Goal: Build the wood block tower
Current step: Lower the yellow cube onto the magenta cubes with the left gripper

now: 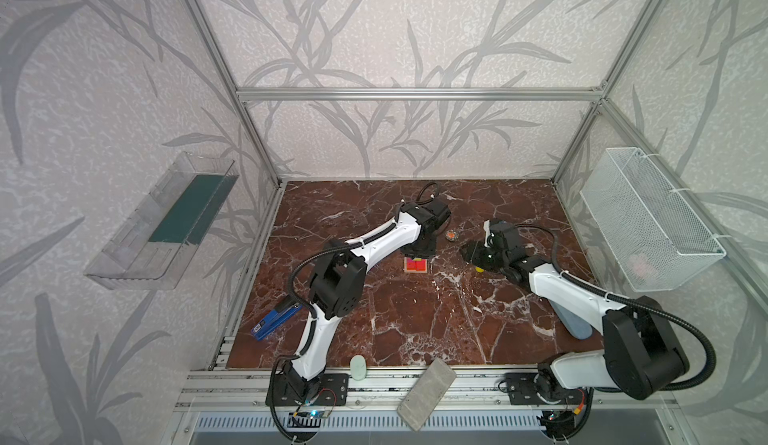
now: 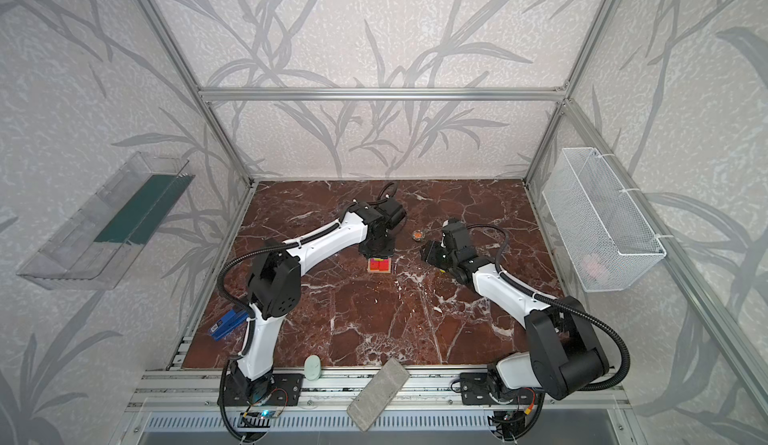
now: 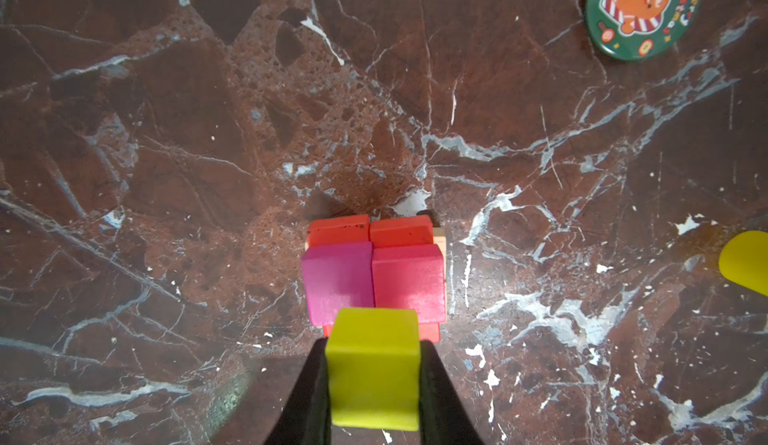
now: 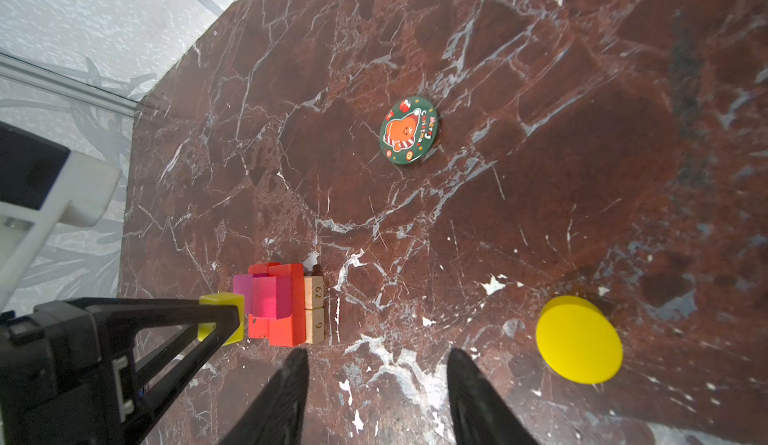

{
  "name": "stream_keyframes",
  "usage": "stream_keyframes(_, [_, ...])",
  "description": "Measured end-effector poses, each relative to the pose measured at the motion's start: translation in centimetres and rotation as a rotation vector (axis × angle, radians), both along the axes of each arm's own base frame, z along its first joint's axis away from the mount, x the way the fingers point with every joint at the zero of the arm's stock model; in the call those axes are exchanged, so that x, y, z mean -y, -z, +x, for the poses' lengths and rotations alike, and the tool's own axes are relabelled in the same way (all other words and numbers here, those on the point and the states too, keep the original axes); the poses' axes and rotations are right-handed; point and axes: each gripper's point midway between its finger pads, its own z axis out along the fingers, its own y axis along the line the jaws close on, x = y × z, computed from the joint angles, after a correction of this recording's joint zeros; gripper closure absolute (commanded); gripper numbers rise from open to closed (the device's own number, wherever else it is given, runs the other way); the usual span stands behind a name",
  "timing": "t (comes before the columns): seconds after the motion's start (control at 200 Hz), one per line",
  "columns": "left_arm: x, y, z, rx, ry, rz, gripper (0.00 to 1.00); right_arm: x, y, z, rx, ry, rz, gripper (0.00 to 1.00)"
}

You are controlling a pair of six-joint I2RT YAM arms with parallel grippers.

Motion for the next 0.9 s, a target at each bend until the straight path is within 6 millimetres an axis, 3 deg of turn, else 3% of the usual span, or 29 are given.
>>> stream_keyframes(0.9, [0.3,1.1,0.9,-0.015,-0.006,0.025,1.00,0.1,0.0,0.0,-0.002,0.000,0.005,0.45])
